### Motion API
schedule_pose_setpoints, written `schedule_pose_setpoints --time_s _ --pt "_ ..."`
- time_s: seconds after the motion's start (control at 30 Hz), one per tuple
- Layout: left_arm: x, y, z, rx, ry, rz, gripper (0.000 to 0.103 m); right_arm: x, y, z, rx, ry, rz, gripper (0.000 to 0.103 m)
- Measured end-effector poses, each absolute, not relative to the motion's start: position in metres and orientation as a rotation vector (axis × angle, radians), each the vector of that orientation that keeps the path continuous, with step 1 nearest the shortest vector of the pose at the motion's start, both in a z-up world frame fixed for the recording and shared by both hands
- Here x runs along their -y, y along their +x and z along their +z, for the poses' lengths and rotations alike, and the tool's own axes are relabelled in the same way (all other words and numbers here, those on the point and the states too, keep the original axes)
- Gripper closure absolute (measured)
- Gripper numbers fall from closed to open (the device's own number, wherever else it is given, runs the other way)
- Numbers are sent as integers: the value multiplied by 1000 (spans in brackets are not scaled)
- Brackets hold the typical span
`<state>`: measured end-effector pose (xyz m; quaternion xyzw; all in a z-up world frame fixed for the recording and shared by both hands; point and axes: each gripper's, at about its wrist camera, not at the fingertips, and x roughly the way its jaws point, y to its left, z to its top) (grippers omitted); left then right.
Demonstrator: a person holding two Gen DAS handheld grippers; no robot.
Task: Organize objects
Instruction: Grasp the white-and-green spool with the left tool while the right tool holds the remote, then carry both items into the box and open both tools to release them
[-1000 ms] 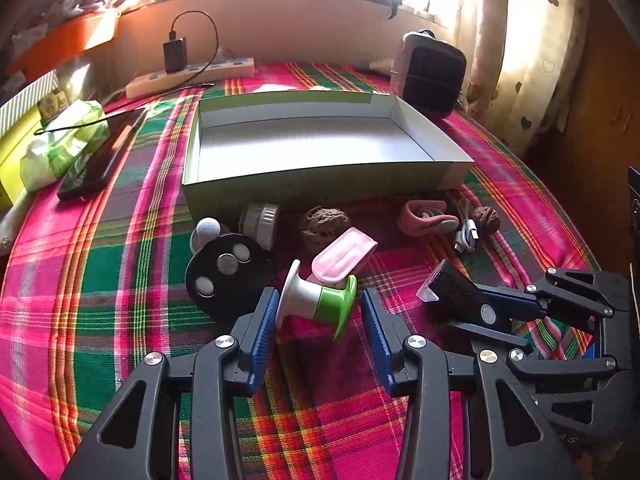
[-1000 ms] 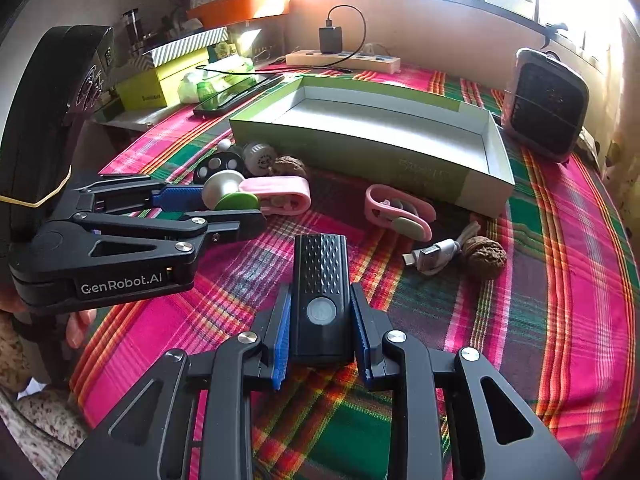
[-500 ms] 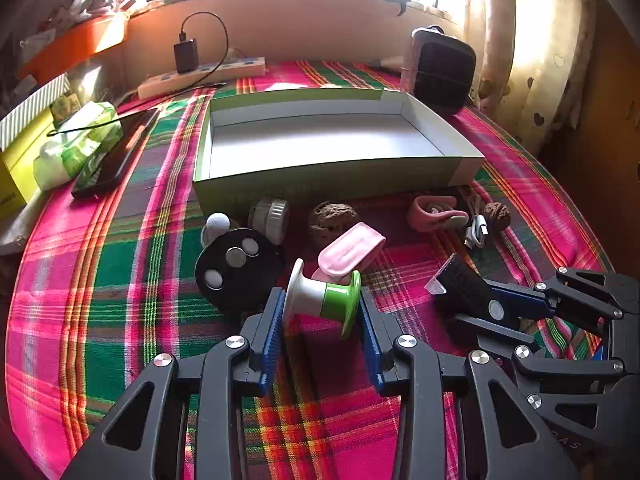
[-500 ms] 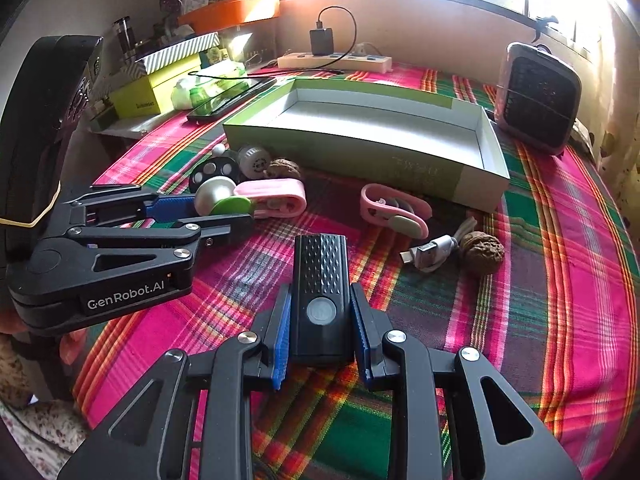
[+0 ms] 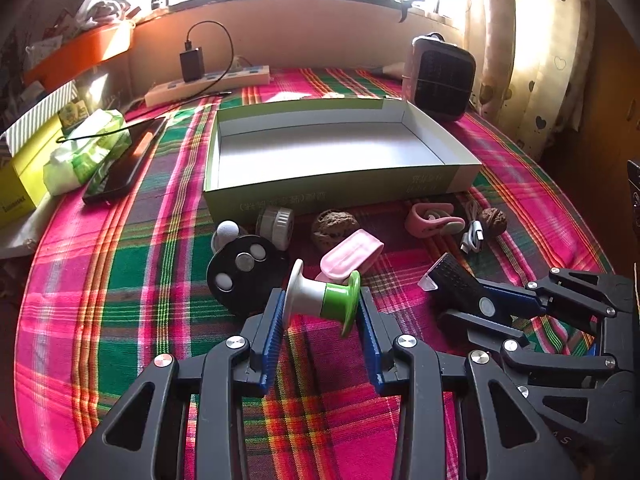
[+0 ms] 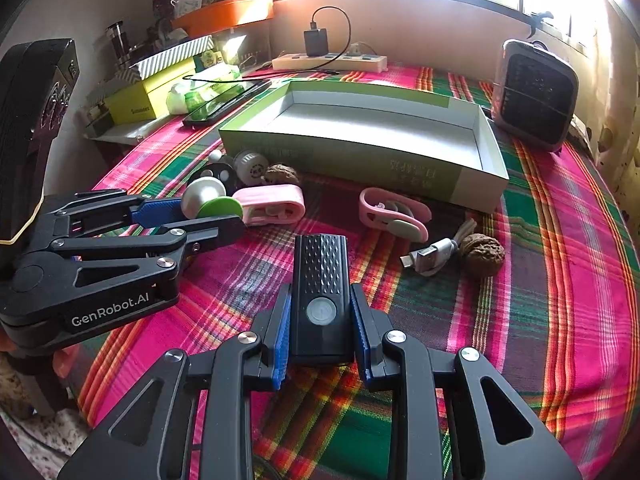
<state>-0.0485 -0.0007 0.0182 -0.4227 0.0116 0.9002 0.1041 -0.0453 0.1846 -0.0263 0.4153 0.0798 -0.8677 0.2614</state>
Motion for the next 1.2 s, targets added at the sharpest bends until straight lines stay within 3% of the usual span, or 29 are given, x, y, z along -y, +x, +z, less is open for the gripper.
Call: schedule_pose_setpoints --time_s 1.2 --pt "12 -128 68 -16 -1129 2755 70 -171 -132 29 -115 1079 -2459 75"
